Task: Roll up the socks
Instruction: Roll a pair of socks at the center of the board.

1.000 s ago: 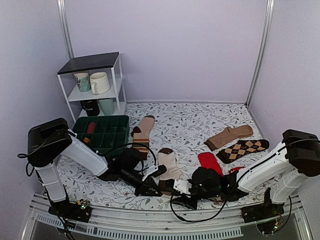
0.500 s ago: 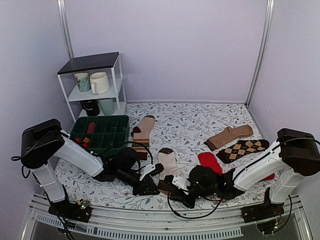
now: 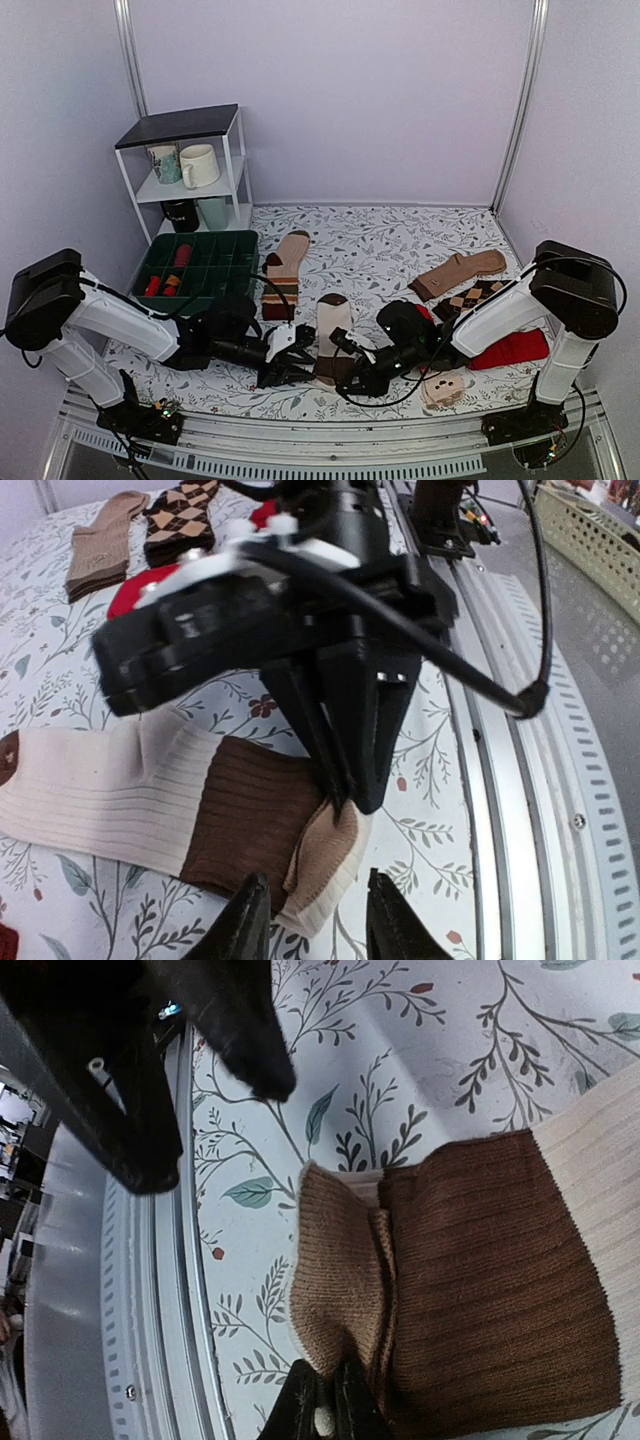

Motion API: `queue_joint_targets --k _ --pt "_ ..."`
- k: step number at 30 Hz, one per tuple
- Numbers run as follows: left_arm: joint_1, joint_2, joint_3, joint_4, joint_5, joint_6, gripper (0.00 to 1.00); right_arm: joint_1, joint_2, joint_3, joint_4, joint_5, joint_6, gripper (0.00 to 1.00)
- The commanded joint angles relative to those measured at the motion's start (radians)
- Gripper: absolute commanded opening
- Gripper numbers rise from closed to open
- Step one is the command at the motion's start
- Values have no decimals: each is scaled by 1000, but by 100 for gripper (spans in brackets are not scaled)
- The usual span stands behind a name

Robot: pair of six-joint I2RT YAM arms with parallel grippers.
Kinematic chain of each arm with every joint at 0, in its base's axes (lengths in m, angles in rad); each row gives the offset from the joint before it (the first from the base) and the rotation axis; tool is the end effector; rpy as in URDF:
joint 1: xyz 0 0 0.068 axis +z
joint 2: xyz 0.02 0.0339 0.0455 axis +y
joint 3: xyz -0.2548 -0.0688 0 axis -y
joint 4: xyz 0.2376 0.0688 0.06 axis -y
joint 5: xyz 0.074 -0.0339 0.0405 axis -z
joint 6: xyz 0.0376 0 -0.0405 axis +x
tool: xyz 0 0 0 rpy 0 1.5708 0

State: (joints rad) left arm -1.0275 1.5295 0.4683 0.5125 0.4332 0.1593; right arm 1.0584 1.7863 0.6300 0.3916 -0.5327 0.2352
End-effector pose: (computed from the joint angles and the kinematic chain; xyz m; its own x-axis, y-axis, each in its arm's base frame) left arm 0.1261 -0.2393 0.1335 -0.1136 0.4666 -0.8771 0.9927 0.0897 -0.0808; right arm 0.1314 0.2725 0.0954 -0.5469 -0.5628 -0.6198 -0.8258 0.2407 0.5101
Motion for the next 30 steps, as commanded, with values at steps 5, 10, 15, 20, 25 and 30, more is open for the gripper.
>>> queue_joint_targets --k 5,10,15,20,25,30 --pt "-40 58 -9 29 11 113 37 -95 99 24 -365 -113 30 4" --pt "-39 110 25 29 -4 138 37 -102 136 65 -410 -137 33 4" --pt "-43 165 56 36 -7 139 37 -107 153 70 -413 -157 42 4" --pt "-46 178 62 56 -9 139 37 -109 165 70 -415 -165 48 4" --pt "-46 185 73 59 7 138 37 -113 179 71 -415 -172 47 5" --pt "-47 207 88 57 39 125 32 -115 185 75 -413 -176 53 5"
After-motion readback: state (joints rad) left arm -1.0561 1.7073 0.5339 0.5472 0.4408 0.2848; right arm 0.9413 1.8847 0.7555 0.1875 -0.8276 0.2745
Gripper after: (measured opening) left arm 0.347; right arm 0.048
